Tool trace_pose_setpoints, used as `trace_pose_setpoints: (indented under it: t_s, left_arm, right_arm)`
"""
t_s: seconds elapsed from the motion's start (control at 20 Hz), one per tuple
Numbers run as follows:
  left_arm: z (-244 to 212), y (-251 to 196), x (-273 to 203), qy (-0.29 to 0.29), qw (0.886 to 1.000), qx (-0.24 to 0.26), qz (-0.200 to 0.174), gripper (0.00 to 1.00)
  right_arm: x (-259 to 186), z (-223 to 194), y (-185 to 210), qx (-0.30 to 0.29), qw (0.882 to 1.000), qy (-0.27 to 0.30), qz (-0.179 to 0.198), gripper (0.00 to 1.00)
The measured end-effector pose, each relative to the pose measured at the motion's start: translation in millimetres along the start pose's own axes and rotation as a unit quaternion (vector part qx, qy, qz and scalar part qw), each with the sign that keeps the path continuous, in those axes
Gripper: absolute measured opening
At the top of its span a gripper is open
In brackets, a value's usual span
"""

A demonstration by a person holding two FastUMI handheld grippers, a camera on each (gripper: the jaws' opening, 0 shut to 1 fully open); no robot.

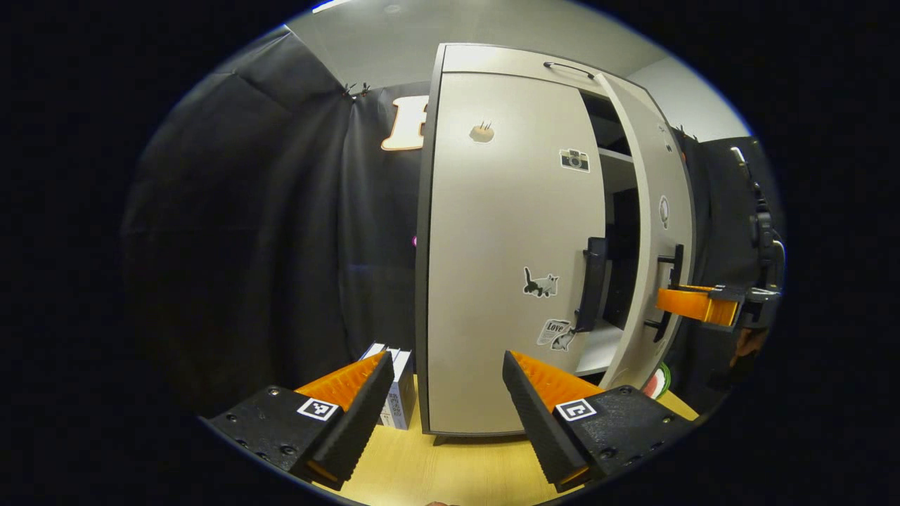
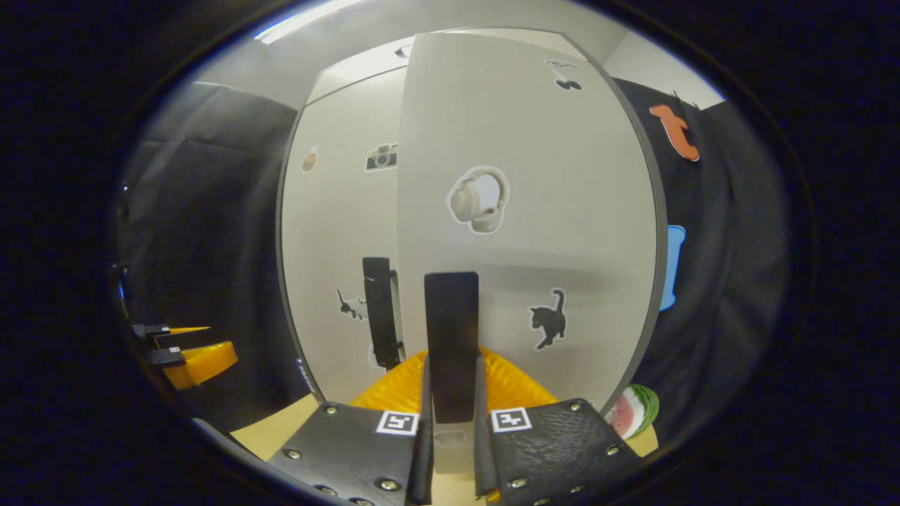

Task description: Open the right door of the double-door shoe cabinet with the right hand, and open the left door with the left hand.

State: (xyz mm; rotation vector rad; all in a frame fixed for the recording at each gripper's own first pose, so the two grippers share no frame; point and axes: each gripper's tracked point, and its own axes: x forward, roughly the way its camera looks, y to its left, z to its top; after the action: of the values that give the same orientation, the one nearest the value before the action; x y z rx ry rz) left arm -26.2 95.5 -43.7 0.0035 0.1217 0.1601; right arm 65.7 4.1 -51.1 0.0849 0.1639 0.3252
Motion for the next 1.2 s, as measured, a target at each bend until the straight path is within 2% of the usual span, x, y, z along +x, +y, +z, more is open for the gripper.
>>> trace_pose_setpoints:
  t_s: [0.1, 0.2, 0.25, 0.5, 0.6, 0.65, 0.7, 0.9, 1.2]
  left_arm:
    - [1, 2, -1, -0.001, 1.000, 0.001, 0.003, 0.96]
    - [1, 1, -2, -0.001, 1.000, 0.002, 0.004, 0.93]
    - [1, 0, -2, -0.001, 1.000, 0.002, 0.003, 0.96]
    - [1, -9, -3, -0.001, 1.000, 0.006, -0.008, 0.96]
    - [3, -10, -5, -0.004, 1.000, 0.009, -0.011, 0.96]
    - [3, -10, -4, -0.005, 1.000, 0.010, -0.012, 0.96]
    - [3, -10, -5, -0.005, 1.000, 0.010, -0.012, 0.96]
    - [5, -9, -7, -0.006, 1.000, 0.011, -0.014, 0.96]
    - [11, -20, -11, -0.017, 0.999, 0.011, -0.028, 0.96]
  right_arm:
    - [-4, 0, -2, 0.008, 1.000, 0.001, 0.015, 0.23]
    - [-8, 0, -3, 0.015, 1.000, 0.002, 0.026, 0.23]
    - [-11, 0, -4, 0.020, 0.999, 0.003, 0.031, 0.23]
    - [-14, 1, -7, 0.022, 0.999, 0.005, 0.032, 0.23]
    - [-17, 2, -8, 0.023, 0.999, 0.003, 0.021, 0.23]
    - [-17, 1, -8, 0.026, 1.000, 0.002, 0.012, 0.19]
    - [-17, 1, -9, 0.026, 1.000, -0.002, 0.001, 0.23]
    - [-24, 1, -13, 0.035, 0.998, -0.016, -0.043, 0.23]
    - [-35, 2, -23, 0.064, 0.995, -0.026, -0.070, 0.23]
